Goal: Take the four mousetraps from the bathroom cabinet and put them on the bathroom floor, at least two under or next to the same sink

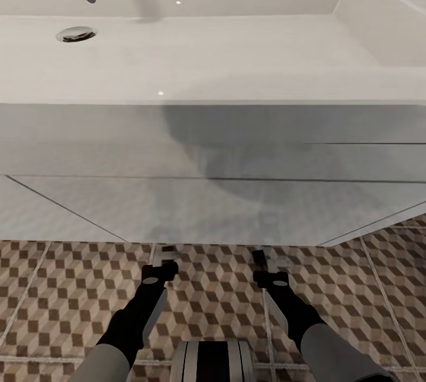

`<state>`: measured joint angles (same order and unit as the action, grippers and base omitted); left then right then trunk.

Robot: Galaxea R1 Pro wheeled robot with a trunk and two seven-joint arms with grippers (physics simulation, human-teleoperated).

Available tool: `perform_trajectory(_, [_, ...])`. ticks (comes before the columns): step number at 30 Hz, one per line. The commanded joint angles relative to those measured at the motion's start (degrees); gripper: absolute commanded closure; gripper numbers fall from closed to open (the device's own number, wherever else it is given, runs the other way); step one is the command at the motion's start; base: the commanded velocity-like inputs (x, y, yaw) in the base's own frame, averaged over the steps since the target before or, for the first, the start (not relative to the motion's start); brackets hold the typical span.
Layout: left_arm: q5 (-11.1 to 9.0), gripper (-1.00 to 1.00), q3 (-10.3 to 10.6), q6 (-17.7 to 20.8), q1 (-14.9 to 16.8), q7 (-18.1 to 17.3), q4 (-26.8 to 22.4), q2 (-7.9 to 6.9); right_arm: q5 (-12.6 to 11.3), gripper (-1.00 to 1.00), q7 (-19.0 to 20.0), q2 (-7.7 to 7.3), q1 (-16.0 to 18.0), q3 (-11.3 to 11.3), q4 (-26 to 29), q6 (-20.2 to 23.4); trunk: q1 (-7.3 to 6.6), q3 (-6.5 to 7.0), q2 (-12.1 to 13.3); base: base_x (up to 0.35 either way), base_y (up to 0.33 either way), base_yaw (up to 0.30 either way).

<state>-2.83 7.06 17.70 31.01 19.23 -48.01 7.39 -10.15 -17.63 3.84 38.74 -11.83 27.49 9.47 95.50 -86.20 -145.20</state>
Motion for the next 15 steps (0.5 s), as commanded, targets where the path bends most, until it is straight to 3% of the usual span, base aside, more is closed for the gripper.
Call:
perform_trajectory(1, [-0.2, 1.0, 0.2, 0.3, 0.0, 0.5, -0.1, -0.2, -0.8, 1.0, -0.5, -0.06, 0.0, -0.5, 0.1, 0.2, -0.01, -0.04, 0.0, 0.0, 0.0, 0.0])
perform_trajectory(15, [-0.1, 1.0, 0.3, 0.3, 0.0, 0.5, -0.2, -1.46, -1.2, 1.0, -0.7, -0.04, 1.1, -0.4, 0.0, 0.0, -0.01, -0.04, 0.0, 0.0, 0.0, 0.0])
